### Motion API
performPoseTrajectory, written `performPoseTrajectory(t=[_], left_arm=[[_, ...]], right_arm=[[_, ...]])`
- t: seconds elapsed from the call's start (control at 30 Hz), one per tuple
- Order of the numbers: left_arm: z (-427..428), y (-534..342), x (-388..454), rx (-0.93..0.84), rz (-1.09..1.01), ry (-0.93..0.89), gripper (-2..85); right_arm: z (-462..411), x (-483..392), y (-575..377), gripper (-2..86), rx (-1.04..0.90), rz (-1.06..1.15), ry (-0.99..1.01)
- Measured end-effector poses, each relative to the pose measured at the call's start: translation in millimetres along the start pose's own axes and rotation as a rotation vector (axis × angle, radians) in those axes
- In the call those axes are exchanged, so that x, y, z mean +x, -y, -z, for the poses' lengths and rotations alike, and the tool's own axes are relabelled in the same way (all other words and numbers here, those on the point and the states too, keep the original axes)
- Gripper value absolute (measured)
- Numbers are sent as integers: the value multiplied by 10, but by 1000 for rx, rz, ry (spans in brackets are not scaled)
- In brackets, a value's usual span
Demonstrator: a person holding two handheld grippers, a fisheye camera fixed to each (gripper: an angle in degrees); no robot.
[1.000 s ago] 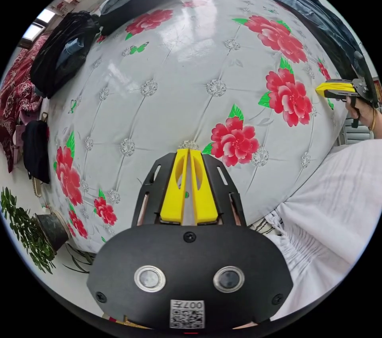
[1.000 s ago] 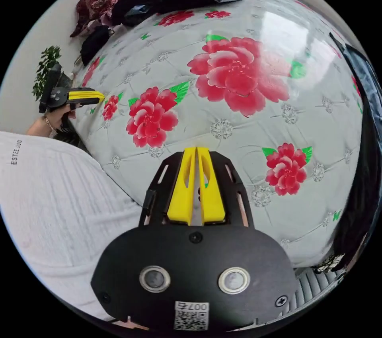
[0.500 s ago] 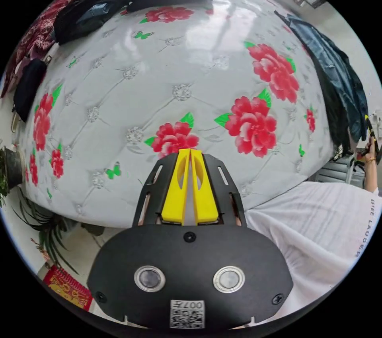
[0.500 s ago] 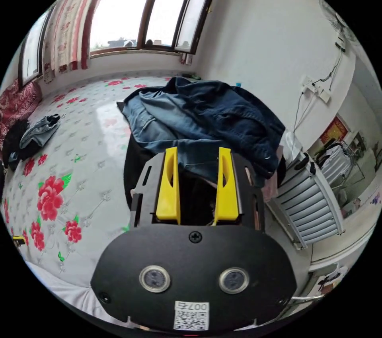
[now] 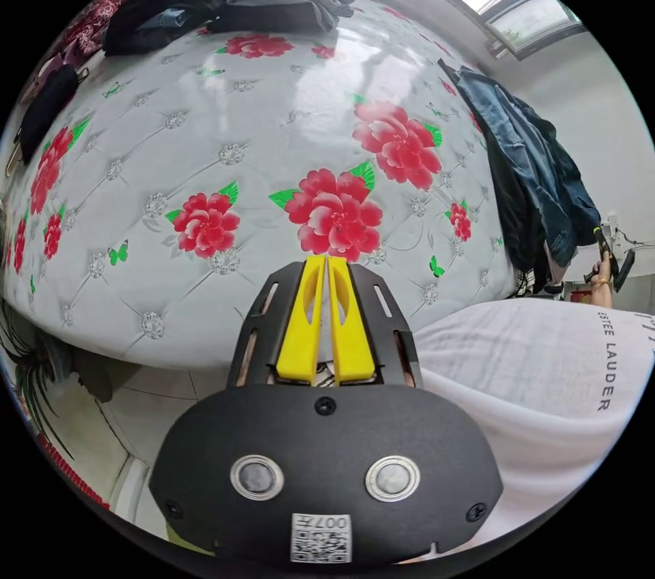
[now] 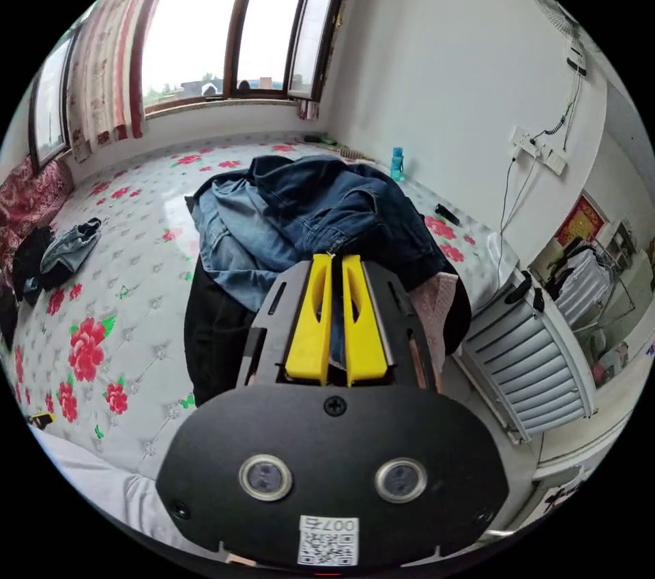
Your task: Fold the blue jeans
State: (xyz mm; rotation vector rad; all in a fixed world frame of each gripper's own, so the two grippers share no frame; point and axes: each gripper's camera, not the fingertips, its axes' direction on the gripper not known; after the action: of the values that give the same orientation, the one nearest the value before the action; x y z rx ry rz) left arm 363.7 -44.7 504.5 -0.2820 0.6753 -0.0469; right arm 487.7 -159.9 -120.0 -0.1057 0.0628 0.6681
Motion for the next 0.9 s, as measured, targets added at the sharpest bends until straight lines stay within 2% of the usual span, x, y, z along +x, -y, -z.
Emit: performPoseTrajectory(t=[0.07,0.13,0.2,0.27,0.37,0.57,0.63,0.67,0.7,0.73,0.8,0.9], left_arm=[[138,-14,38,35,-40,-8,25],[345,-42,93,105,-99,-22,49],[500,-66,129,155,-136,-45,59],[654,-100,169,208,-174,-71,63],[859,-161,211,269,-223,-100,65],[1059,-323,20,314,-213,-145,71],[1099,-413,-199,316,-147,-160,74],[1110,-439,-269,317,-124,-164,75],[1139,-500,-425,321,-71,-164,76],[1184,-579,-602,327,-10,-153,77],[1281,-749,-908,351,99,-135,77],[1455,-1114,-1418,379,267,-126,79]], right_arm=[[244,-224,64,9,31,46,17],[589,-354,122,6,91,14,229],[877,-511,120,4,145,26,340],[1199,-762,85,3,207,88,425],[1697,-1281,0,3,289,205,669],[2692,-3170,-521,5,319,724,1171],[2837,-3964,-834,12,241,843,1469],[2828,-4189,-917,14,187,860,1546],[2795,-4626,-1097,20,64,918,1653],[2748,-5027,-1279,26,-74,974,1674],[2639,-5415,-1541,34,-189,1012,1641],[2286,-5542,-1779,48,-219,957,1545]])
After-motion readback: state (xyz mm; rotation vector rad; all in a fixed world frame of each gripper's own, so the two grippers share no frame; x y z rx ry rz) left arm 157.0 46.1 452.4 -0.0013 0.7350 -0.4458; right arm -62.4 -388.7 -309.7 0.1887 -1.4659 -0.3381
